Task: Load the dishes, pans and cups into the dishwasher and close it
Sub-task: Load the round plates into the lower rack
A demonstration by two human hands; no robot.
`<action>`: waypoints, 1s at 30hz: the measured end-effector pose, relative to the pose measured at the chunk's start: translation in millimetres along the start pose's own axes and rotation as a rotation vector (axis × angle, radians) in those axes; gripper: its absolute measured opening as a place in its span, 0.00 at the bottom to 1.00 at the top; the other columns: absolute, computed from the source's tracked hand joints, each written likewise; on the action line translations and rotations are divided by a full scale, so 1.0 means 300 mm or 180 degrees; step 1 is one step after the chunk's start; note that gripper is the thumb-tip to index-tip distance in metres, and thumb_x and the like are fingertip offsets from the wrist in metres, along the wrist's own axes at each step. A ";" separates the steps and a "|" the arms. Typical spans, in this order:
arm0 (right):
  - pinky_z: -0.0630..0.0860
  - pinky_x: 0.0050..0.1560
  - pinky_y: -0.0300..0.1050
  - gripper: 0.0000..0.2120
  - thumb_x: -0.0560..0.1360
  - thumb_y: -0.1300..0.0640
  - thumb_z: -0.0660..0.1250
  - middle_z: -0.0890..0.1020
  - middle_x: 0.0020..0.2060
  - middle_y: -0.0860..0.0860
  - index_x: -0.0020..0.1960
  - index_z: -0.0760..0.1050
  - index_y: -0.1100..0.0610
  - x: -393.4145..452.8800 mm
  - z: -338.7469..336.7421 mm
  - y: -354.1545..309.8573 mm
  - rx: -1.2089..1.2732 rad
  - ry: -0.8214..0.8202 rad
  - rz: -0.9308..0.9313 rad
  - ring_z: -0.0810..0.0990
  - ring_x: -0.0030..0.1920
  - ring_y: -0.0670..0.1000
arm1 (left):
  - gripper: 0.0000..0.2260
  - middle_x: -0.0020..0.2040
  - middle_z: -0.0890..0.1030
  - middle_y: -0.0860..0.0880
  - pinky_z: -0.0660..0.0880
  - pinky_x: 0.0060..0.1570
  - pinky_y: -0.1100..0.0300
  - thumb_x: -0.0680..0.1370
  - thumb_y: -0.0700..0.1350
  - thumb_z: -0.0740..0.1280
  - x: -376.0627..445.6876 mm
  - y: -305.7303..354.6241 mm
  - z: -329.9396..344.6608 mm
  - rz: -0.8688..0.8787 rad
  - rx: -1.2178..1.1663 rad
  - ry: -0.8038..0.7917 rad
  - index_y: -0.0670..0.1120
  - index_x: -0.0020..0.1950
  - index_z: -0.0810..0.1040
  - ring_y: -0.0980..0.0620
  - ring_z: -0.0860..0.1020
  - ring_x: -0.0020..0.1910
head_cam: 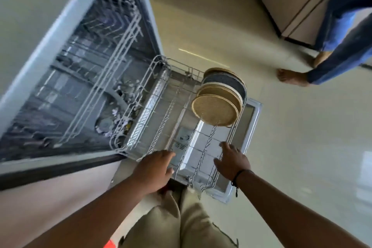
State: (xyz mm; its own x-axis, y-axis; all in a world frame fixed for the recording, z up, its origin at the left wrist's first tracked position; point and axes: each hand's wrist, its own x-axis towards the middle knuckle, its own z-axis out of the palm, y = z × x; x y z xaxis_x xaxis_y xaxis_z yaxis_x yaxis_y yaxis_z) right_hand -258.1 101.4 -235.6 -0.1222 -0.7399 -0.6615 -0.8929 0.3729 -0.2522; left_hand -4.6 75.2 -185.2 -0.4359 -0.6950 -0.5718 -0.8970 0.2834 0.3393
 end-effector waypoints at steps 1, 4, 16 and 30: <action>0.70 0.62 0.51 0.25 0.74 0.47 0.62 0.73 0.64 0.53 0.68 0.63 0.51 -0.039 -0.002 -0.034 -0.0321 0.0023 -0.0127 0.71 0.64 0.56 | 0.23 0.66 0.73 0.51 0.70 0.61 0.57 0.78 0.52 0.62 -0.059 -0.003 -0.013 0.0057 0.0145 0.0112 0.51 0.72 0.65 0.50 0.73 0.63; 0.66 0.65 0.53 0.24 0.75 0.46 0.59 0.72 0.63 0.54 0.68 0.62 0.53 -0.146 0.011 -0.140 -0.1079 0.0076 -0.0658 0.68 0.65 0.56 | 0.23 0.56 0.79 0.49 0.77 0.54 0.53 0.72 0.52 0.69 -0.231 -0.018 -0.030 -0.0014 0.0284 0.0538 0.50 0.66 0.71 0.48 0.79 0.55; 0.62 0.67 0.55 0.30 0.74 0.45 0.60 0.70 0.66 0.56 0.72 0.58 0.54 -0.755 0.312 -0.608 -0.2568 0.0199 -0.2486 0.65 0.67 0.59 | 0.33 0.71 0.70 0.46 0.63 0.69 0.50 0.72 0.63 0.49 -1.192 -0.087 0.219 -0.1417 -0.0385 0.1533 0.49 0.72 0.67 0.44 0.68 0.70; 0.59 0.71 0.53 0.30 0.74 0.43 0.61 0.68 0.69 0.53 0.72 0.60 0.52 -1.701 0.678 -1.414 -0.2483 0.0468 -0.5397 0.60 0.72 0.57 | 0.27 0.72 0.68 0.51 0.59 0.71 0.55 0.76 0.61 0.62 -2.290 -0.177 0.455 -0.3828 -0.0806 0.3308 0.51 0.73 0.65 0.52 0.65 0.71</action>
State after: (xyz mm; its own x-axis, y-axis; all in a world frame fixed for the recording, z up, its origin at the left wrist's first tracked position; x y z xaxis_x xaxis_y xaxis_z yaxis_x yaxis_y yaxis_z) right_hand 271.3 434.5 65.3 0.9984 -0.0534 -0.0163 -0.0550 -0.9906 -0.1251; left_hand 332.4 627.7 87.7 0.8086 -0.5782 0.1090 -0.5847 -0.7688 0.2590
